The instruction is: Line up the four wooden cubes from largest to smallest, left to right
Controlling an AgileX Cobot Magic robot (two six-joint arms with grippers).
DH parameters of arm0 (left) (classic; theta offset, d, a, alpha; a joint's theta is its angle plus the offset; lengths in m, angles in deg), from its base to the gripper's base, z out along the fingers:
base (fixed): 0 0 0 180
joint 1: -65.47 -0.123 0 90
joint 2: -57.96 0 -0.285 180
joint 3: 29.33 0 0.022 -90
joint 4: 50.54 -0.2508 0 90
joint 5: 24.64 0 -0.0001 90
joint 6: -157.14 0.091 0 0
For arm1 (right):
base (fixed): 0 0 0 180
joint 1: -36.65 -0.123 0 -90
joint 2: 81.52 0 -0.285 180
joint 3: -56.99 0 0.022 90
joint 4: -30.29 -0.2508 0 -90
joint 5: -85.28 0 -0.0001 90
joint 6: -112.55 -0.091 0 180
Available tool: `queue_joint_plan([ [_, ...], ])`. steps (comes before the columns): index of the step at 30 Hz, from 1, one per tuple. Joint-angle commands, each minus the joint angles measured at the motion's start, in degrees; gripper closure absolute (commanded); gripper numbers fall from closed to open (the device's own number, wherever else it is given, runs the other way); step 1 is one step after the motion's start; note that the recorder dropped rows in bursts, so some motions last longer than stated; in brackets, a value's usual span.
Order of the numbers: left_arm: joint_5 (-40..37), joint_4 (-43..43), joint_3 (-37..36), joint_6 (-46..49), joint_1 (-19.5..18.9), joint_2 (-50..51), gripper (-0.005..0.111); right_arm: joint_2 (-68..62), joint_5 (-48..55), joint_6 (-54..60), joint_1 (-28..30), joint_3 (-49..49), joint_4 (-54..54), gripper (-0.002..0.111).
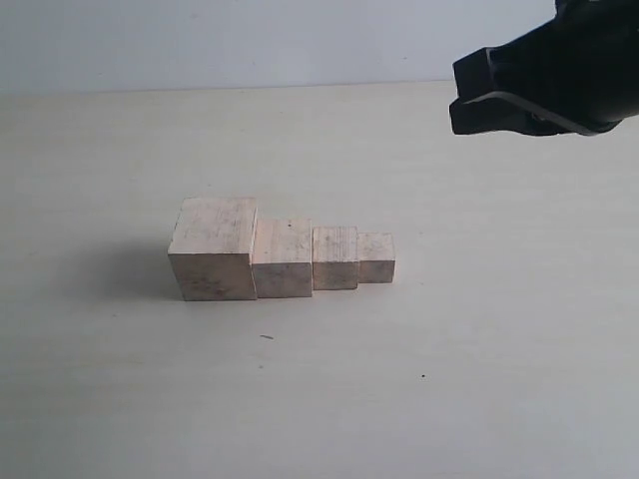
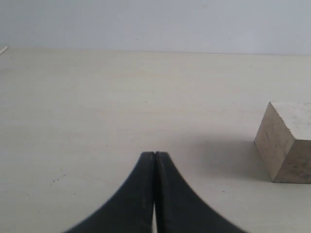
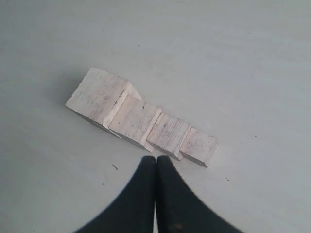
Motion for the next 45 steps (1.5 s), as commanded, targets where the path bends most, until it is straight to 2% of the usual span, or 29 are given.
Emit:
queue_joint_plan([
  [1,0.7,-0.1,-0.2,0.0,-0.2,-0.4,0.107,0.4,-0.3,0.5,-0.1,0.3,0.3,0.108],
  [11,0.7,-0.1,-0.2,0.0,-0.2,-0.4,0.107,0.4,-2.0,0.6,-0.1,0.3,0.8,0.108],
  [16,0.7,-0.1,-0.2,0.0,-0.2,-0.4,0.107,5.4,-7.0,0.4,0.1,0.4,4.8,0.108],
  [21,0.7,-0.1,-0.2,0.0,-0.2,-0.4,0.107,16.3,-8.9,0.6,4.6,0.5,5.1,0.108],
  [25,0.7,-0.1,-0.2,0.0,-0.2,-0.4,0.107,25.3,-9.0,0.6,12.3,3.3,5.1,0.108],
  [29,0.7,-0.1,-0.2,0.0,-0.2,-0.4,0.107,34.4,-9.0,0.6,20.6,9.8,5.2,0.108],
  [32,0.7,-0.1,-0.2,0.0,-0.2,-0.4,0.107,45.3,-9.8,0.6,28.4,19.8,7.0,0.108],
  [34,0.7,-0.1,-0.2,0.0,-0.2,-0.4,0.107,50.9,-11.7,0.6,31.0,25.2,8.5,0.108],
  [38,0.7,-0.1,-0.2,0.0,-0.2,-0.4,0.107,58.2,-18.0,0.6,31.4,34.0,10.2,0.108],
  [45,0.7,-0.1,-0.2,0.0,-0.2,-0.4,0.107,60.3,-23.0,0.6,31.2,45.3,12.5,0.108],
])
